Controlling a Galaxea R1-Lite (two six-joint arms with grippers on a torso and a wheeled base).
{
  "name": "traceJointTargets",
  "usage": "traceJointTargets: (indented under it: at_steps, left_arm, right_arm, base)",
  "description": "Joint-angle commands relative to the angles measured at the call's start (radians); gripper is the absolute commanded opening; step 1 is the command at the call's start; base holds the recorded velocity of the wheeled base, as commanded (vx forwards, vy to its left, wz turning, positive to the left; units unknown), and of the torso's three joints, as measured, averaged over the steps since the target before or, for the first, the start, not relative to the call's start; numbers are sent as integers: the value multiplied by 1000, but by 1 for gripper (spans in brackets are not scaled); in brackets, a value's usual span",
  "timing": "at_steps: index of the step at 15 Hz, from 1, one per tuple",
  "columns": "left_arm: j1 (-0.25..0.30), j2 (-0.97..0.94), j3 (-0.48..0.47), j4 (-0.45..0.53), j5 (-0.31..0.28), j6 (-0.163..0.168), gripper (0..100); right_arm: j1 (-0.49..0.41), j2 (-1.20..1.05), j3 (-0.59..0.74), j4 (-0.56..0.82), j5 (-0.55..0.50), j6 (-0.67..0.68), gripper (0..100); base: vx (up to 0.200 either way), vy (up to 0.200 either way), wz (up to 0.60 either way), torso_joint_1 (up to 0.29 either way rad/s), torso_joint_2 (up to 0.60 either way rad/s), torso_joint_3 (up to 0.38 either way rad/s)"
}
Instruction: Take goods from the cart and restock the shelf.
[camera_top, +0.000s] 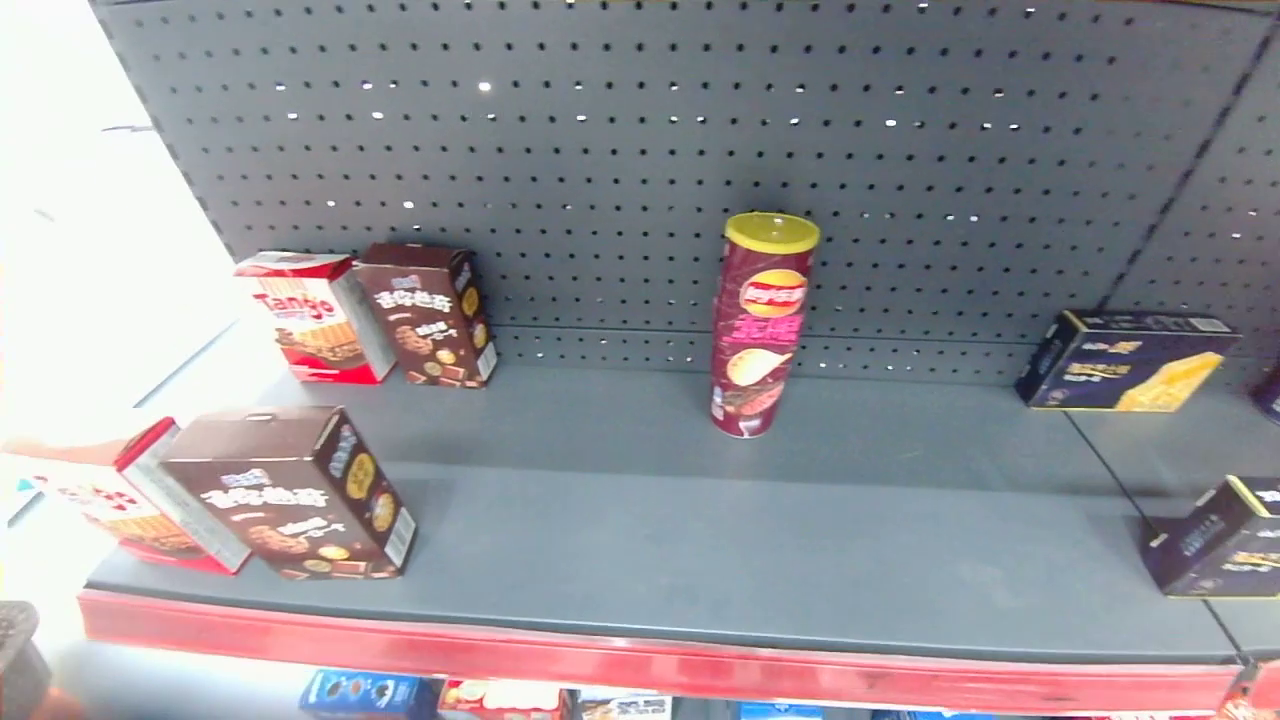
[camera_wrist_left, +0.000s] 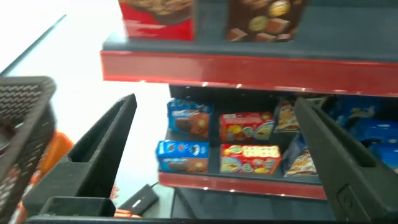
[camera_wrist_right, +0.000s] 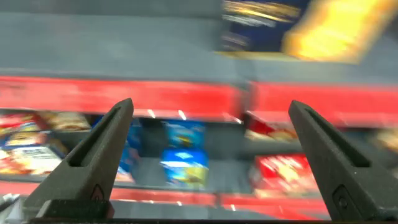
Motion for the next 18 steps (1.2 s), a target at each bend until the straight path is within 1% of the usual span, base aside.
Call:
traceJointTargets:
  at_steps: [1,9,15,18]
  left_arm:
    - [0,1,0,-1,0,0,100]
    - [0,1,0,-1,0,-1,100]
    - [0,1,0,-1,-1,3,100]
    - [0,1,0,-1,0,0,100]
  right_arm:
    - [0,-1,0,-1,0,0,100]
    - [0,-1,0,-1,0,0,100]
    - [0,1,0,-2,-1,3,100]
    - [0,-1,0,-2,-1,3,100]
  base:
    - [0,0,600,17,12,-12]
    - [0,0,600,1,1,3]
    - [0,0,0,0,0,0]
    - [0,0,0,0,0,0]
